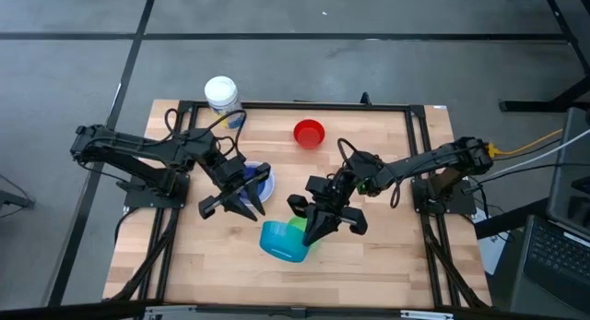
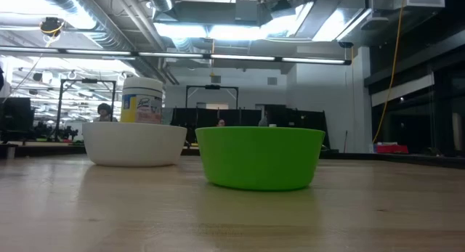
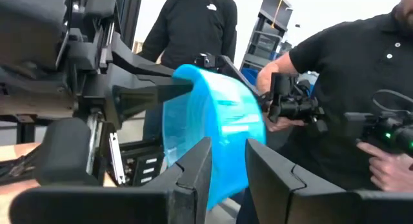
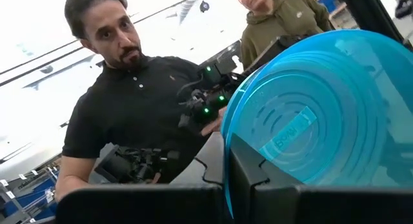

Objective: Nest bowls inside each other
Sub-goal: Stack the blue bowl on the dark blue bowl

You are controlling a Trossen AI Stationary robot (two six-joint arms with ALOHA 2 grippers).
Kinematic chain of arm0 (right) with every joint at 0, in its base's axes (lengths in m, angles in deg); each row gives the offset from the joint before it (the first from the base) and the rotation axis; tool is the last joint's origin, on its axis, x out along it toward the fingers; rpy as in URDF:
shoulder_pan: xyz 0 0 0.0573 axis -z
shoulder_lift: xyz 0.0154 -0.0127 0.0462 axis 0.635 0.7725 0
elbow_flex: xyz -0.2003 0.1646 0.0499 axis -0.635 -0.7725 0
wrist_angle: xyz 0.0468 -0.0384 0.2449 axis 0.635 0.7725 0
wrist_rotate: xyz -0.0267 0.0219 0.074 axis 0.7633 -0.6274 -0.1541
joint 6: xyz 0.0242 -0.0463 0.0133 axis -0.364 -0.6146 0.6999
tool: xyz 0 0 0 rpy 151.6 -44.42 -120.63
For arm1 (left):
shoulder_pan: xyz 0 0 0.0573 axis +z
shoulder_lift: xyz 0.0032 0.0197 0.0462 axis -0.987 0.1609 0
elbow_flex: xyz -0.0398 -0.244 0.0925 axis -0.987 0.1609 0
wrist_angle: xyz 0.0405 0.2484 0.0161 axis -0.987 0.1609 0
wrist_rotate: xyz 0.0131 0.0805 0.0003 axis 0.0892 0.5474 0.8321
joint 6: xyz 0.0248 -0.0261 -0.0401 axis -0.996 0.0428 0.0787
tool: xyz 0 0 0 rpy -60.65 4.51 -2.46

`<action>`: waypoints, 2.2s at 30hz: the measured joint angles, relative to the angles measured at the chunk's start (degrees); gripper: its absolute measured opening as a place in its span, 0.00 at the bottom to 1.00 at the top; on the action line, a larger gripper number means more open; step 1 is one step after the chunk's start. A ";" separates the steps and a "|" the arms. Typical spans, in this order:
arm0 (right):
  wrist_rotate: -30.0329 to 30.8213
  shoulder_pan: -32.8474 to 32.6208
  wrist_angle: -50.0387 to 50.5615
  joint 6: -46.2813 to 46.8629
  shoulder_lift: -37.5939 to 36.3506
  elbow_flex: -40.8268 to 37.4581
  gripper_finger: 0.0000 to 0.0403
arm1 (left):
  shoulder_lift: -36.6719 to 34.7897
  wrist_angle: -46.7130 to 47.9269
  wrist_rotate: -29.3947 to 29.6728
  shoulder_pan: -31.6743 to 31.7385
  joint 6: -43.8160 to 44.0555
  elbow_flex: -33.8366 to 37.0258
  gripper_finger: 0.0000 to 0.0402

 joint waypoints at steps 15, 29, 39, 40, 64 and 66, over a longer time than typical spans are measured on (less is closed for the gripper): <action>0.08 -0.06 -1.16 0.06 0.09 0.00 0.00 | -0.04 -0.12 0.02 0.00 0.04 0.01 0.23; -4.78 2.33 2.06 -1.88 3.82 6.11 0.00 | 2.83 -5.42 -4.43 -0.04 3.81 0.01 0.23; -4.43 2.69 2.15 -1.57 4.71 6.58 0.00 | 2.85 -6.42 -9.61 0.09 5.48 -0.01 0.03; -4.25 2.69 2.22 -1.30 4.71 6.58 0.00 | 2.85 -6.12 -9.97 0.05 5.82 -0.01 0.03; 4.30 3.02 -2.89 -1.47 4.18 6.64 0.14 | 2.13 -4.44 -9.14 -1.13 3.25 -0.02 0.00; 5.22 3.04 -3.45 -1.47 4.18 6.64 0.13 | 1.99 -4.45 -9.00 -1.13 3.10 -0.05 0.00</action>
